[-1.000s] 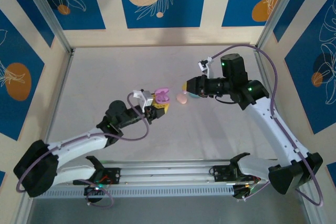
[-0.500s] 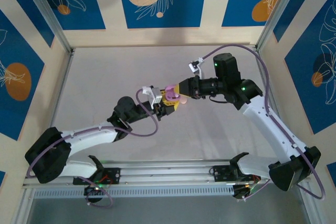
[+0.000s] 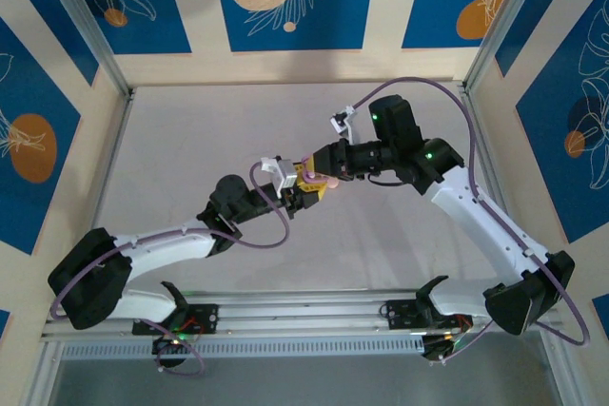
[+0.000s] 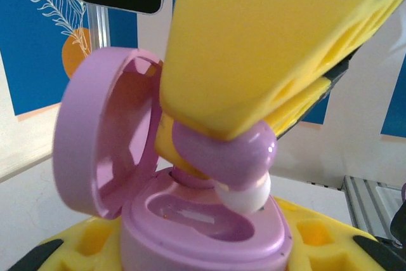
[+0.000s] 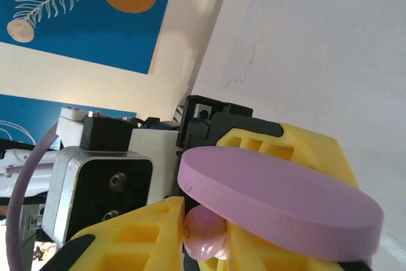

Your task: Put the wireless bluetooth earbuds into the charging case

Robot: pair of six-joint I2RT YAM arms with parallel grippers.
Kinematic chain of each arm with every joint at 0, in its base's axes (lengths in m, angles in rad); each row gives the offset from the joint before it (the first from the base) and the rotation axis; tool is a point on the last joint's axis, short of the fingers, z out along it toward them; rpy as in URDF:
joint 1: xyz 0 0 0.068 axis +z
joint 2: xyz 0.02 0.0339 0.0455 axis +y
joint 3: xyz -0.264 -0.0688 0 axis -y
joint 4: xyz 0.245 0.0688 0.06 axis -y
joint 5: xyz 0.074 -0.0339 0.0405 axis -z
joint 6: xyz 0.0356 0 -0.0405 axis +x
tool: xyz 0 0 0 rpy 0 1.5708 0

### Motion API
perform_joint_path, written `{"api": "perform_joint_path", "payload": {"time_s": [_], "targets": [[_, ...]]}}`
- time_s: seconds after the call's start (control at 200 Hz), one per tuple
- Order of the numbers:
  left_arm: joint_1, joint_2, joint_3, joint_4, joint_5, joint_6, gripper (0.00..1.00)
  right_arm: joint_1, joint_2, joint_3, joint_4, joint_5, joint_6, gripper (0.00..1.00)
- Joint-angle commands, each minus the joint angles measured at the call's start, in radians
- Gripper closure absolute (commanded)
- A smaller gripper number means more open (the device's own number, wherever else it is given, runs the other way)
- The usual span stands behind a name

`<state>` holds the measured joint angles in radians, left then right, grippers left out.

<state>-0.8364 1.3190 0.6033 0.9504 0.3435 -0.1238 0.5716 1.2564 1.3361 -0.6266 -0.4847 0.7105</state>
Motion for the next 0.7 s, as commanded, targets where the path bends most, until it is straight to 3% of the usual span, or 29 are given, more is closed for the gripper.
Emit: {"api": "perform_joint_path", "payload": {"time_s": [0.0,0.69], "targets": [[-0.017,0.003,0.036,0.053,-0.008,0.012,0.8,0.021,0.017,0.043,-0.068,0.061,-0.039,0.76],[-0.02,-0.005,0.04,0.051,-0.016,0.007,0.8,0.076,0.053,0.099,-0.151,0.195,-0.079,0.73]]}}
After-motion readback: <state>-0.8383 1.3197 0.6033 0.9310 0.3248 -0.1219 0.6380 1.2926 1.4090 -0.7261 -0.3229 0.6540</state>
